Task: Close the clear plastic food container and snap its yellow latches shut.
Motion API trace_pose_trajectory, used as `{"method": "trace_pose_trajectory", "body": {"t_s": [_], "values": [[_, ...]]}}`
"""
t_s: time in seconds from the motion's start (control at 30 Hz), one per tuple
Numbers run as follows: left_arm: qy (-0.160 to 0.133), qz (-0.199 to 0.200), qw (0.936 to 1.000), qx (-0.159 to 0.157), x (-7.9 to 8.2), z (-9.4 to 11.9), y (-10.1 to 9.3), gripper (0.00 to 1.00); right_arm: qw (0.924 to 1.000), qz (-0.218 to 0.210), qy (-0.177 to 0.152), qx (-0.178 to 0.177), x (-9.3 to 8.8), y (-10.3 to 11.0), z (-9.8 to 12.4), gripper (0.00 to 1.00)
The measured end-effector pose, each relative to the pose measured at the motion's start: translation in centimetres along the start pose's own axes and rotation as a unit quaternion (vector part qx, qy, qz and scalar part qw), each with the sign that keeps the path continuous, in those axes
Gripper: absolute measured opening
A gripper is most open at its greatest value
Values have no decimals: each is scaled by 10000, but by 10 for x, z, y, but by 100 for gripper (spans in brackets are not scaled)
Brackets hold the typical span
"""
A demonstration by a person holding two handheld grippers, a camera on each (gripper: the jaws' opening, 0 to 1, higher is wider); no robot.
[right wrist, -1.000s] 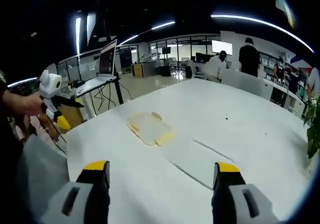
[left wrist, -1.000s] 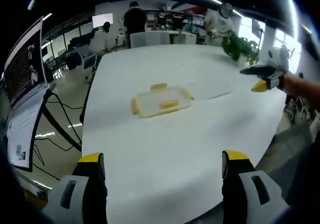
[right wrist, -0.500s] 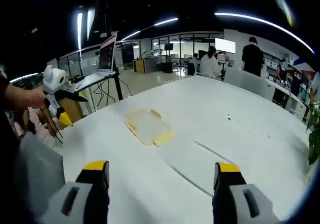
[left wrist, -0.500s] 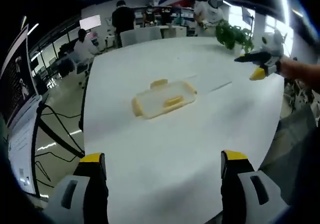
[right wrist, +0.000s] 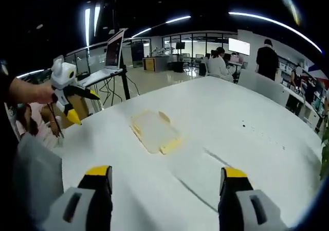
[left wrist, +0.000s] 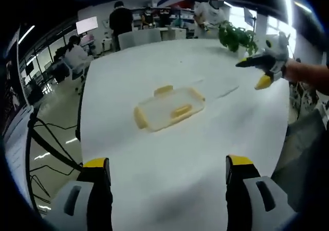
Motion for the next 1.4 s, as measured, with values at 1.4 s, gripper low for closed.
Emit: {"method": "trace_pose_trajectory", "body": {"t_s": [1.4], "values": [[564, -1333, 9858, -857, 24, -88, 57, 93, 9826, 1529, 462, 946, 27, -16, -76, 83]]}}
Point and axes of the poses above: the point that each gripper's makers call its tool centre point, and the gripper's own axes: z roughly backward along the fingers, y roughly to its left, x roughly out of its top, the point moved 5 cm from there along z, roughly backward along the fingers, and after that the axes turned 6 degrees about z, right-handed, at the moved point
